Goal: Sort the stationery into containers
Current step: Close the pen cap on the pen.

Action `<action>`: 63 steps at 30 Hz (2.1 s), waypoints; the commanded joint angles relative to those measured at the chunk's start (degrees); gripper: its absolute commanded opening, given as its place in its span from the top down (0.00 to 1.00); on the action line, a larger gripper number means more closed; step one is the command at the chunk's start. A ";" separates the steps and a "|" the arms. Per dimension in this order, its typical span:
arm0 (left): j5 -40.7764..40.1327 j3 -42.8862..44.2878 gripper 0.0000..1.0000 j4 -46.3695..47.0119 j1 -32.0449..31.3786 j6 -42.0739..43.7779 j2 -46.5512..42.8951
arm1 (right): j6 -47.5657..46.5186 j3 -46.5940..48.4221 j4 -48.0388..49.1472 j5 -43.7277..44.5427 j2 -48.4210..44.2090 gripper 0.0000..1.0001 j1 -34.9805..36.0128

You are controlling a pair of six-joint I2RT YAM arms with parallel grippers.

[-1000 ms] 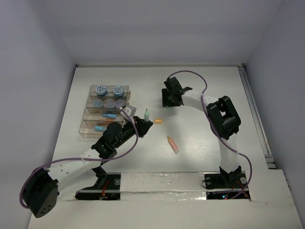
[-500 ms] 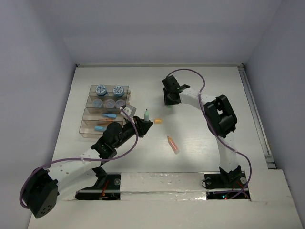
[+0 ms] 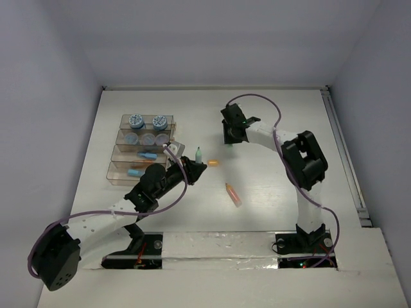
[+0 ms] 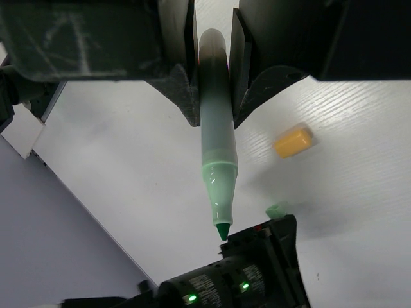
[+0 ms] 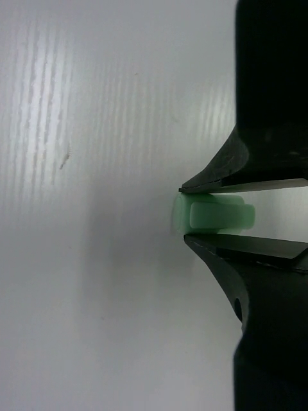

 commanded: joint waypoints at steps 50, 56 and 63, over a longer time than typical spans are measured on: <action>2.48 11.58 1.00 4.02 0.33 -0.17 14.52 | 8.84 -24.34 32.89 -8.04 -39.14 0.99 12.31; 1.78 11.49 1.00 3.85 0.86 -0.08 14.26 | 8.84 -24.87 32.89 -8.04 -39.05 0.99 12.84; 1.69 11.58 1.00 4.02 0.86 -0.08 13.99 | 9.20 -25.57 33.15 -7.86 -39.14 0.99 12.84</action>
